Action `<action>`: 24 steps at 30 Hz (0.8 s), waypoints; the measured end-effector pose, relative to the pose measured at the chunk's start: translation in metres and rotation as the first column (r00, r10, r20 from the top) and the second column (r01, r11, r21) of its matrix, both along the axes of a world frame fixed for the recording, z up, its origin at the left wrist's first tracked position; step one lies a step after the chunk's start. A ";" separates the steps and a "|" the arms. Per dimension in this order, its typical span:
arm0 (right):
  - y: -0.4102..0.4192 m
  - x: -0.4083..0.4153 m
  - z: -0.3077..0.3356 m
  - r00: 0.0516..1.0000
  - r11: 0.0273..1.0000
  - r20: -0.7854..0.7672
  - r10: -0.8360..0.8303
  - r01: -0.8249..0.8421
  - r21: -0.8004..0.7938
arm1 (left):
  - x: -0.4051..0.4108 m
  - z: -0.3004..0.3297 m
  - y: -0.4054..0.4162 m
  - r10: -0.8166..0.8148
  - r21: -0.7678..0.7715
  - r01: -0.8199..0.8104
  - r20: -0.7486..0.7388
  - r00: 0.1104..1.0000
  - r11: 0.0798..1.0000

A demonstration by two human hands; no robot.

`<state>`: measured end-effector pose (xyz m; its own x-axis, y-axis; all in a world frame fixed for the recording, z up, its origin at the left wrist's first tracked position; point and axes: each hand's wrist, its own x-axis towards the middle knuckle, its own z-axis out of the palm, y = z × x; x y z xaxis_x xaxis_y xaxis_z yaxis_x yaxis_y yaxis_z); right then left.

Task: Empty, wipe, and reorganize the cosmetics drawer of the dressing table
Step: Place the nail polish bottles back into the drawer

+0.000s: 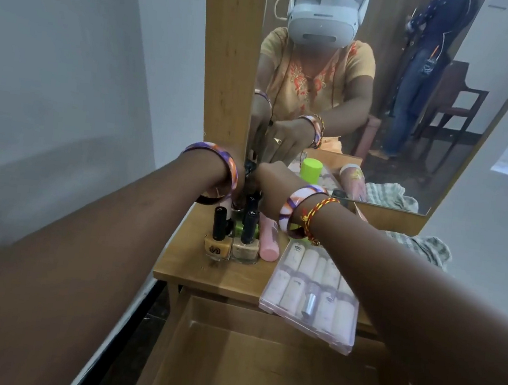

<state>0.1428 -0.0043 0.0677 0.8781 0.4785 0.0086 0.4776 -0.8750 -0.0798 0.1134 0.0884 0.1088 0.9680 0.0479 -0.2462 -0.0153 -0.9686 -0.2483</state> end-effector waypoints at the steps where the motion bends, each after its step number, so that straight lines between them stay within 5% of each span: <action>1: 0.000 -0.001 -0.002 1.000 1.000 0.006 -0.012 0.012 0.011 | -0.001 -0.002 0.000 -0.004 -0.007 0.004 -0.014 1.000 1.000; 24: -0.009 -0.011 0.006 0.995 0.995 0.088 -0.042 0.033 0.095 | -0.008 0.003 0.002 0.004 -0.142 0.007 0.077 0.997 0.990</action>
